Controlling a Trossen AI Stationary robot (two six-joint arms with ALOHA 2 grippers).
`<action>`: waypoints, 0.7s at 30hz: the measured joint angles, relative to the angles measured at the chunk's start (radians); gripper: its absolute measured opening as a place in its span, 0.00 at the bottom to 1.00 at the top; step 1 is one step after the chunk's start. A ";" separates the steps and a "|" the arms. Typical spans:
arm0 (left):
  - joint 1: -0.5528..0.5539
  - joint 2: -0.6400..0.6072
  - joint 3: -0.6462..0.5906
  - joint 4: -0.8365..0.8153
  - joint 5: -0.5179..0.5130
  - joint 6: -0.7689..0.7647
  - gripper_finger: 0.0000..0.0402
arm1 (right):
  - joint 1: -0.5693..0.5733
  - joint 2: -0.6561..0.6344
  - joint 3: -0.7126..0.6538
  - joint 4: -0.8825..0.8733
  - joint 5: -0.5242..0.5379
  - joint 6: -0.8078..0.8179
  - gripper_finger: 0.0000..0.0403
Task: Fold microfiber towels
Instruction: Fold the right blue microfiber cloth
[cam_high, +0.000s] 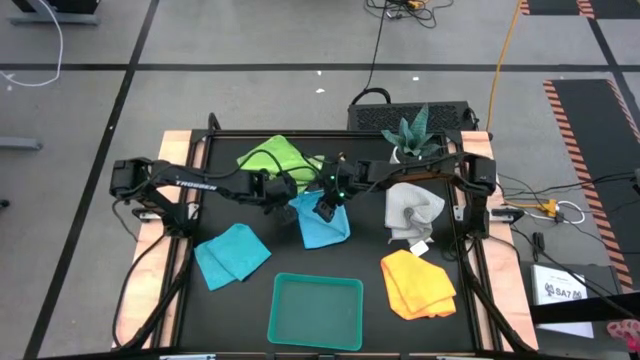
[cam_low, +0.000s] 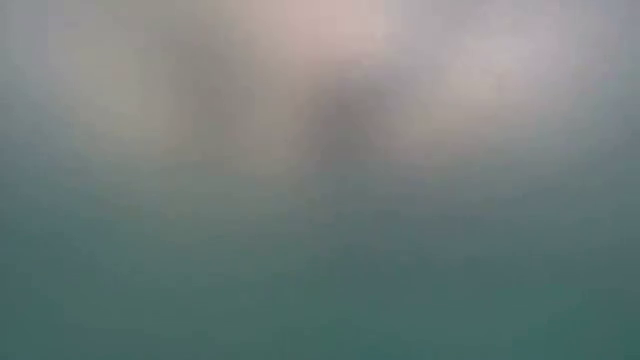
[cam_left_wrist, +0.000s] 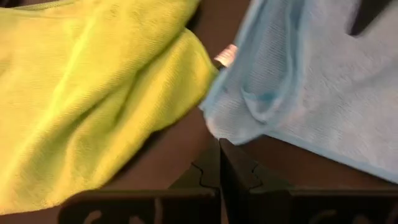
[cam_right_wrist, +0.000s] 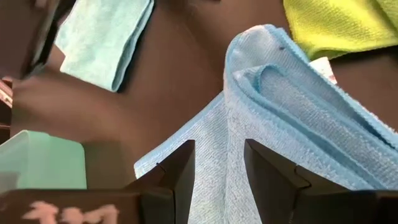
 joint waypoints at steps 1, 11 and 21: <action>0.008 0.000 0.000 0.007 -0.002 0.007 0.00 | 0.000 -0.001 0.000 -0.001 -0.008 -0.005 0.33; 0.039 0.000 0.000 0.048 0.025 0.024 0.00 | -0.068 -0.107 0.000 -0.309 0.079 -0.091 0.33; 0.039 0.000 0.000 0.050 0.026 0.017 0.00 | -0.129 -0.084 -0.031 -0.292 0.095 -0.123 0.33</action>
